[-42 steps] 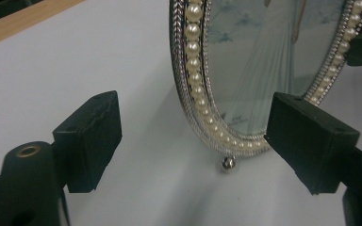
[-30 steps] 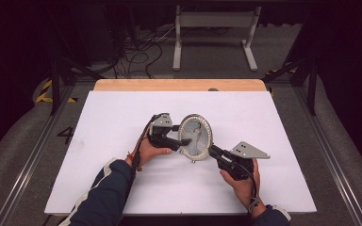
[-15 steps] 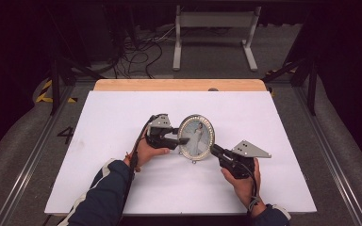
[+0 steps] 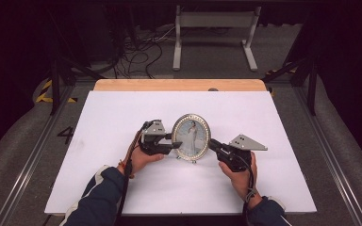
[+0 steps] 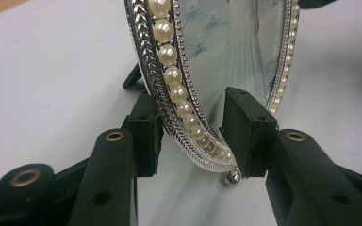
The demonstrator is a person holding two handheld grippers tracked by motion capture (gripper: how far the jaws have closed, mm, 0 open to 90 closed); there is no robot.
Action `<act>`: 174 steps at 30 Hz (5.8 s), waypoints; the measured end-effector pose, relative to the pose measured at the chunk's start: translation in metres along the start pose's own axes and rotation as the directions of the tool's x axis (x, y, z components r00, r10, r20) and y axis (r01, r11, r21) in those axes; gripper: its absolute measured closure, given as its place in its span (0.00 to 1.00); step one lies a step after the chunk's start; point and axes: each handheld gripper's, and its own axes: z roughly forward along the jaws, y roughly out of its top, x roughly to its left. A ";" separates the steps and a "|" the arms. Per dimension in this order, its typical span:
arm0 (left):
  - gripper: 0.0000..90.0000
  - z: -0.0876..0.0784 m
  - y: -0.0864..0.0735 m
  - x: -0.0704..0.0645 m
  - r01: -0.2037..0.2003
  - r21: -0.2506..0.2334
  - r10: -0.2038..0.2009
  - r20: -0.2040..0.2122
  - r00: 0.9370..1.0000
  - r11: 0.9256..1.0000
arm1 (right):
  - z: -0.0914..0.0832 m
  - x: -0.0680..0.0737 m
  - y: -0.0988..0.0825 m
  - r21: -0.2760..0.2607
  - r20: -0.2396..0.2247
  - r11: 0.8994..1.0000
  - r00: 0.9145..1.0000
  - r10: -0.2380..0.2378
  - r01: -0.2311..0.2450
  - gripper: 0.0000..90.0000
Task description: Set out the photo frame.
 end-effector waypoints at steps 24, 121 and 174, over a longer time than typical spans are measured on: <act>0.66 -0.026 -0.004 -0.006 -0.031 -0.058 0.028 -0.053 0.998 0.998 | 0.000 -0.001 0.005 -0.004 0.004 1.000 1.000 -0.029 0.029 0.86; 0.33 -0.019 -0.014 -0.012 -0.088 0.088 0.099 -0.125 0.987 0.992 | 0.024 0.001 -0.001 0.242 0.006 0.947 0.975 -0.222 0.214 0.33; 0.07 -0.075 -0.038 -0.022 -0.171 0.109 0.194 -0.257 0.947 0.979 | -0.001 -0.011 -0.006 0.305 0.011 0.893 0.937 -0.350 0.330 0.11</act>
